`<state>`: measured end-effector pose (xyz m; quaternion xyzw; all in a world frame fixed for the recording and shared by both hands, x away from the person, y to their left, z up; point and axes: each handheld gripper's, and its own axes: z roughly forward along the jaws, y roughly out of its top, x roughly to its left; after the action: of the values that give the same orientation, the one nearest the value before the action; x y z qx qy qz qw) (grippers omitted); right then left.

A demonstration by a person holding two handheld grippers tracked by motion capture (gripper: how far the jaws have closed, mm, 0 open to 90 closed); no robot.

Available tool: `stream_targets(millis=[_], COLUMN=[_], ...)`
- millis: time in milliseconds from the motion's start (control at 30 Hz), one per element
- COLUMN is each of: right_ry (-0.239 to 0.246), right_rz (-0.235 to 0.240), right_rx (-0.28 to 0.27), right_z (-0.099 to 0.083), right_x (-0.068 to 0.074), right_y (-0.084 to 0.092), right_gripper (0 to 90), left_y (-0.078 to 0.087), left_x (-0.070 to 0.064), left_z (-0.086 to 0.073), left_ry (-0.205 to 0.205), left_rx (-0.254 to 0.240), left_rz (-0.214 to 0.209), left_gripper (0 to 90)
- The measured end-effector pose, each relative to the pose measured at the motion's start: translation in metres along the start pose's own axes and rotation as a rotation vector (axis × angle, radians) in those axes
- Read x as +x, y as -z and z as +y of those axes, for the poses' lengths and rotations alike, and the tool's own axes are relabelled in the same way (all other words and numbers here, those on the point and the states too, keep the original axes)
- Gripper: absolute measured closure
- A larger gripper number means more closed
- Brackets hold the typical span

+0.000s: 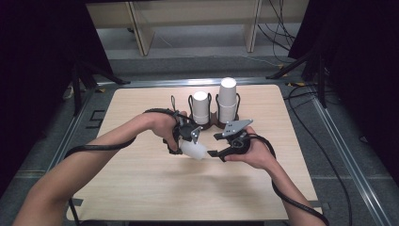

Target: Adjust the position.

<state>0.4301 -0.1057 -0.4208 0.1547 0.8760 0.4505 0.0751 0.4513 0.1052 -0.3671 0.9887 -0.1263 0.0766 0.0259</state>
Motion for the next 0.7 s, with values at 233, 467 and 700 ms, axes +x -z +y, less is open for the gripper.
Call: stream_targets(millis=[233,467,700], right_ry=[0.010,0.019,0.021], right_rz=[0.010,0.021,0.030], right_rx=[0.009,0.013,0.016], right_z=[0.005,0.009,0.011], right_x=[0.002,0.004,0.005], right_y=[-0.006,-0.014,-0.018], right_gripper=[29.3,29.3,29.3], left_y=[0.000,0.002,0.002], left_x=[0.000,0.000,0.000], left_z=[0.002,0.006,0.007], left_ry=[-0.007,-0.017,-0.013], left_rx=[0.002,0.003,-0.002], left_rz=[0.000,0.002,0.004], left_gripper=[30.9,30.9,30.9])
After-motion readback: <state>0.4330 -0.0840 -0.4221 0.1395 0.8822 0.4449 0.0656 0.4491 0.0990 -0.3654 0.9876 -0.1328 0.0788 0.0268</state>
